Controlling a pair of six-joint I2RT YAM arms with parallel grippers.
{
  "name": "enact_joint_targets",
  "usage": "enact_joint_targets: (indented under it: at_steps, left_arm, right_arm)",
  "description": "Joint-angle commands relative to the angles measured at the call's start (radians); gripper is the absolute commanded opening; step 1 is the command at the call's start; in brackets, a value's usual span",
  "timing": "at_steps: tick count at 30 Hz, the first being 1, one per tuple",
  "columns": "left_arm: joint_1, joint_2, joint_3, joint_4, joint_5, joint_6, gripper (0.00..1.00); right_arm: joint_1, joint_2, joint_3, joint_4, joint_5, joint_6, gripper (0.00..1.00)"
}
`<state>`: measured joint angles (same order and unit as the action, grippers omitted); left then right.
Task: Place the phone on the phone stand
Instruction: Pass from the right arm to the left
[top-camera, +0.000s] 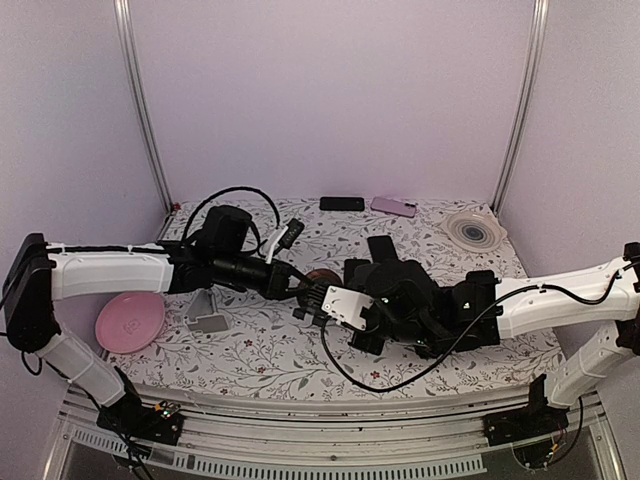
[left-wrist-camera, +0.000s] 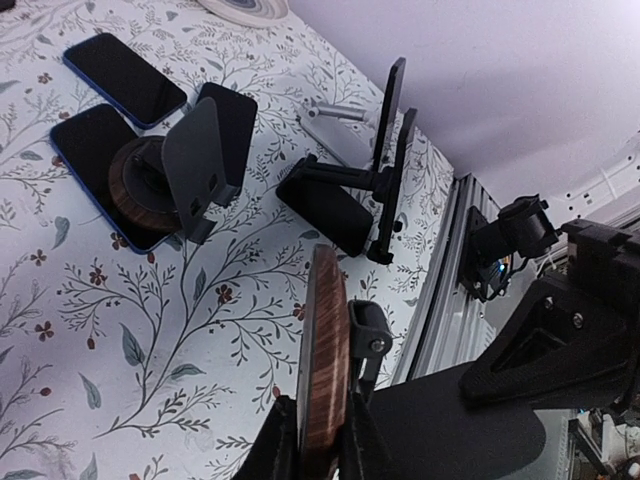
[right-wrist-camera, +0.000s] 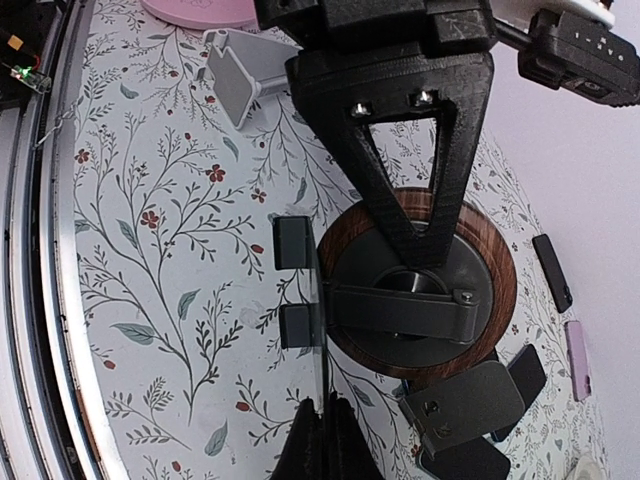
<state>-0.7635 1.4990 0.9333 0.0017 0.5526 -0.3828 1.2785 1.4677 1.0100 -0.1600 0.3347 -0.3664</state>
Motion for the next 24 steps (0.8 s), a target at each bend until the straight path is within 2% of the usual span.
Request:
enact_joint_targets:
  at_steps: [1, 14, 24]
  left_arm:
    - [-0.008, 0.018, 0.006, 0.035, -0.011, -0.079, 0.00]
    - [0.020, 0.103, -0.091, 0.207, 0.005, -0.296, 0.00]
    - [0.018, 0.138, -0.101, 0.263, 0.018, -0.335, 0.00]
  right_arm:
    - [0.014, -0.011, 0.005, 0.074, 0.072, -0.027, 0.01]
    - [0.036, -0.047, -0.009, 0.078, 0.143, -0.041, 0.01]
    - [0.038, -0.107, -0.109, 0.166, 0.122, -0.091, 0.01]
